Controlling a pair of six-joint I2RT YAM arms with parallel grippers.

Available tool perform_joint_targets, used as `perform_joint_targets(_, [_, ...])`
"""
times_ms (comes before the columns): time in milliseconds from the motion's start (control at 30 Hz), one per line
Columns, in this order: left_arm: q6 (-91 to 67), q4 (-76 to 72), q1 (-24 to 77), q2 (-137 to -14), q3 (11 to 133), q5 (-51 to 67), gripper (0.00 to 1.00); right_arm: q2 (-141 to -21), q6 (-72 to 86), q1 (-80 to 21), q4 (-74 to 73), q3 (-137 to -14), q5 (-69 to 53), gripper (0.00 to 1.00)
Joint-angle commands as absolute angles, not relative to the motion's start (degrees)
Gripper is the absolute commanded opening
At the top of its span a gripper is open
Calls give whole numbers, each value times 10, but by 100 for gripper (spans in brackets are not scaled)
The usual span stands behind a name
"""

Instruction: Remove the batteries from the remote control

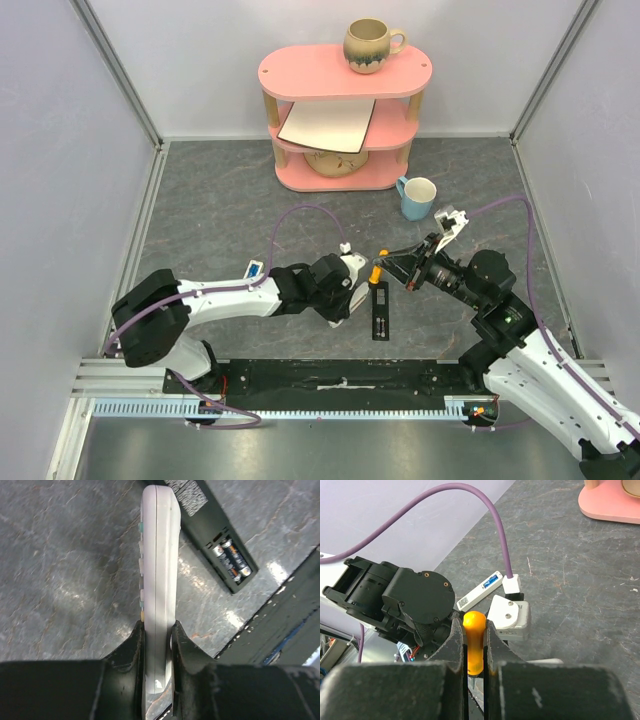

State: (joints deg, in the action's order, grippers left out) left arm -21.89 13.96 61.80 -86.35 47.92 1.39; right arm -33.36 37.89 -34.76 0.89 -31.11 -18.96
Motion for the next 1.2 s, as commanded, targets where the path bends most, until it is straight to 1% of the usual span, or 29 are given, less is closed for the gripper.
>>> perform_joint_targets(0, [-192,75,620,-853,481,58,8,-325,368,-350,8,-310,-178,0])
perform_joint_targets(33, [-192,74,620,-856,480,57,9,-325,367,-351,8,-309,-178,0])
perform_joint_targets(67, [-190,76,620,-863,479,60,14,-326,367,-351,8,-309,-178,0])
perform_joint_targets(233, [-189,72,620,-889,481,74,23,-325,367,-350,6,-308,-177,0])
perform_joint_targets(267, [-191,71,620,-892,482,71,31,-323,367,-350,5,-308,-176,0])
perform_joint_targets(333, [-192,71,619,-897,482,66,34,-323,367,-350,3,-308,-175,0])
perform_joint_targets(367, [-193,73,619,-899,482,59,41,-320,368,-351,3,-308,-175,0])
perform_joint_targets(433, [-194,76,618,-901,483,51,51,-318,367,-351,1,-310,-173,0])
perform_joint_targets(467, [-196,82,615,-901,483,40,62,-316,367,-351,1,-310,-171,0])
perform_joint_targets(567, [-198,92,613,-896,485,17,74,-316,367,-350,1,-310,-169,0])
perform_joint_targets(700, [-198,108,613,-889,488,2,79,-316,367,-351,1,-311,-166,0])
perform_joint_targets(767, [-202,124,613,-889,490,-35,80,-316,367,-350,1,-312,-166,0])
perform_joint_targets(1033, [-224,110,624,-885,470,-74,80,-302,359,-350,-16,-299,-160,0])
perform_joint_targets(1167, [-237,105,629,-883,448,-119,79,-283,339,-350,-39,-303,-140,0])
